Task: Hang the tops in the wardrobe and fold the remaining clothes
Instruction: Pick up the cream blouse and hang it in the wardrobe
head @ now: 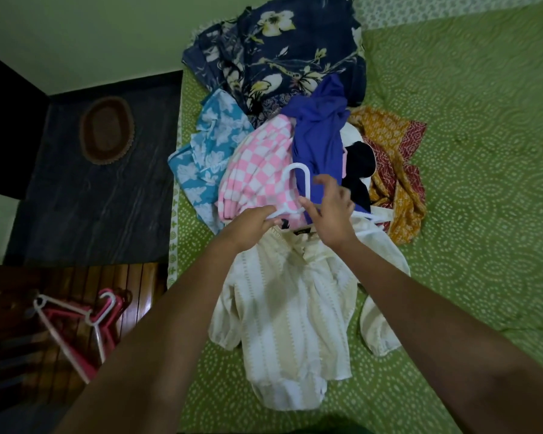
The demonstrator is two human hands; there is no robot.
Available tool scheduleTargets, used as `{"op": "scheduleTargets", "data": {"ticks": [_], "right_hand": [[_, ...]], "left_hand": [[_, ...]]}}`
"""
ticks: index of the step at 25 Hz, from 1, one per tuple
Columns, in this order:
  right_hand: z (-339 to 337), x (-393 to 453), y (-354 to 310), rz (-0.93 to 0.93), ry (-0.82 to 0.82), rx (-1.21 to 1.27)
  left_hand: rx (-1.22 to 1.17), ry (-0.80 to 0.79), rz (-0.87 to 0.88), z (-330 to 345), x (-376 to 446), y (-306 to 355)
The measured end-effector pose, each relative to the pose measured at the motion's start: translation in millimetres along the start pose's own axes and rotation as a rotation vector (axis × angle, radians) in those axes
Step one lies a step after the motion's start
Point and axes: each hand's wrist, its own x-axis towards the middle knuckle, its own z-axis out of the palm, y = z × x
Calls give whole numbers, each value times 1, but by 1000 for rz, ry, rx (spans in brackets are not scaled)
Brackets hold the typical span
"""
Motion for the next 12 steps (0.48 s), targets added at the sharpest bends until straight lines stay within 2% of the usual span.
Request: {"op": "scheduleTargets", "data": {"ticks": [1,2,3,4,6,8,10,12], "right_hand": [[-7,-9,-1,-135,152,-171],[-10,-20,1,-285,197,-265],[-11,-34,5,-396,125,-319],[-10,-46,7,-428,-8,-332],[-8,-62,4,-298,-227,-254],[-7,-68,-12,-176,-281,-104],[-12,-77,-35,-181,-313,-26],[-20,-96,-48,-305,-294,-86]], "left_hand": [[-22,56,22,-2,-6,7],[-47,110,40,-4,-12,14],[-70,148,51,-6,-18,22],[-84,168,65,-9,-24,30],[-90,185,101,-14,-40,48],[-95,216,128,-16,-56,60],[-88,272,137,-17,-76,69],[-79,342,142,-18,-95,75]]}}
